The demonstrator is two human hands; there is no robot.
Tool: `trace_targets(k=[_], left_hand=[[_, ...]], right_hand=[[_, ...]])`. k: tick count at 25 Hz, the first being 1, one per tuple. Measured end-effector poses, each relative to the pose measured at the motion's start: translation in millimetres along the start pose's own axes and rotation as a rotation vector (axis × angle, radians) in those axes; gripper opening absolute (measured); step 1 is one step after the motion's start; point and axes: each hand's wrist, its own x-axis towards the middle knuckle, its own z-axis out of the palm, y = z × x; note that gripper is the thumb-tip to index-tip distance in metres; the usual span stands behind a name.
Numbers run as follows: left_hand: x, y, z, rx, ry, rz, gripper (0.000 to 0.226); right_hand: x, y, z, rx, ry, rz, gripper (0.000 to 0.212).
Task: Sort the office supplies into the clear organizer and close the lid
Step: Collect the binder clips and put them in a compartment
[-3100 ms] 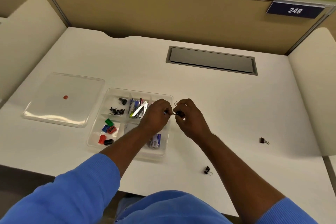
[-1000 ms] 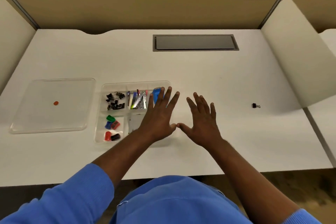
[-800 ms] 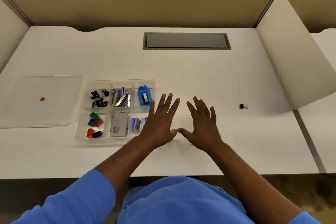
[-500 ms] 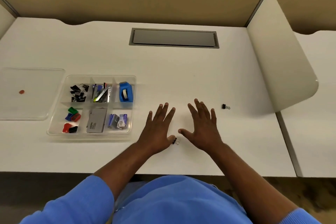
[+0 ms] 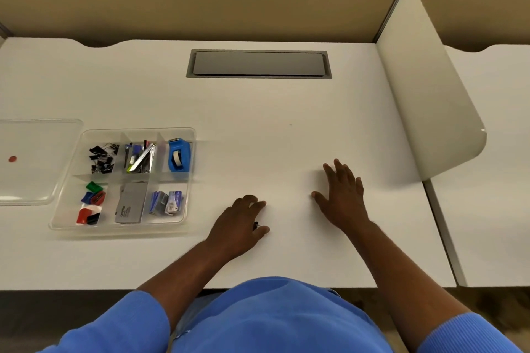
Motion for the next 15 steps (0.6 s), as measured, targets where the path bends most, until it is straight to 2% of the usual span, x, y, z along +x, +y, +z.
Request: trace_targets(k=[4,7,13,15], left_hand=[[10.9,-2.1,-6.1,-0.067,-0.004,-0.075,0.049],[14.2,0.8,-6.9,-0.114,0.021,-0.092,0.039],[5.6,0.4,-2.4,-0.06,0.02,-0.039,0.049],[4.6,-3.0,-3.0,-0.056,0.005,-0.022,0.044]], right_hand=[[12.6,-1.3,0.3,0.012,-0.059,-0.012,0.064],[16.9,-7.4,-0.8,0.123,-0.086,-0.055,0.049],[4.9,-18.0,1.4,0.179,0.004,-0.044,0.048],[2.7,-18.5,1.1,0.156,0.051,-0.026,0.046]])
